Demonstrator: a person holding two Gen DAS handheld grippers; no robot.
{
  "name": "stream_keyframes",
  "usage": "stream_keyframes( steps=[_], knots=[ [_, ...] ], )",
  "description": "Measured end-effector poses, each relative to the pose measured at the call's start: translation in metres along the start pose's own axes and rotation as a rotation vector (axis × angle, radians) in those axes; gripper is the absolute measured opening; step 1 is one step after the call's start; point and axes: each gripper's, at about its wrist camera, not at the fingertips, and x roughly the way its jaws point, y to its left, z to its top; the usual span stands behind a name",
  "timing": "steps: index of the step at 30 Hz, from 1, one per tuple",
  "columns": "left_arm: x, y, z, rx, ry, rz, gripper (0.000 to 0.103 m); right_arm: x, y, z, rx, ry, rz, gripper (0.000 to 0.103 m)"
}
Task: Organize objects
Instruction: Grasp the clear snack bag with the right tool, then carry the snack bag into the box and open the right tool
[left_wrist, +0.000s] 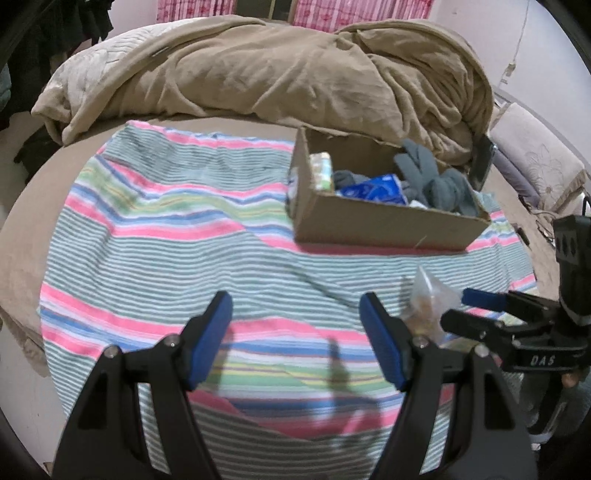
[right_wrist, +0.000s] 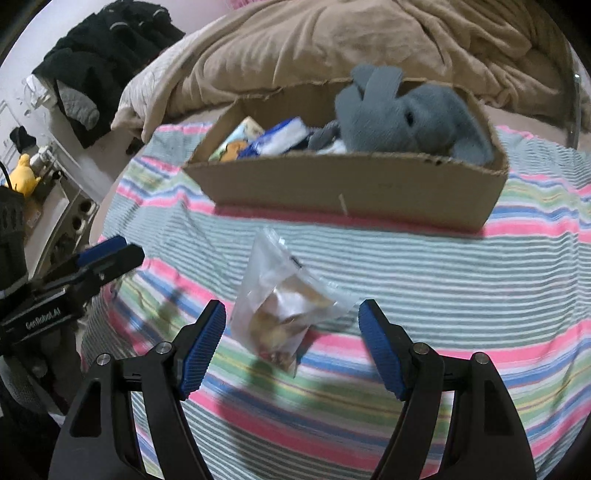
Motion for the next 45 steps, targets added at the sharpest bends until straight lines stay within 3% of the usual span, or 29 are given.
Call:
stream_keyframes(
  steps=[11, 13, 14, 29, 45],
  knots=[
    [0.002, 0.015, -0.004, -0.029, 0.006, -0.004, 0.073, 0.02, 0.022, 0.002, -0.048, 0.036, -0.015, 0.076],
    [0.001, 0.016, -0.005, -0.032, 0.005, -0.004, 0.073, 0.02, 0.024, 0.002, -0.055, 0.032, -0.013, 0.055],
    [0.0, 0.016, -0.005, -0.032, 0.004, -0.004, 0.073, 0.019, 0.024, 0.002, -0.061, 0.029, -0.015, 0.05],
    [-0.008, 0.005, 0.007, -0.035, -0.023, -0.026, 0.073, -0.016, 0.032, 0.022, -0.086, -0.073, 0.043, 0.048],
    [-0.013, -0.003, 0.034, -0.028, -0.064, -0.029, 0.073, -0.045, 0.031, 0.074, -0.138, -0.193, 0.024, 0.048]
  ],
)
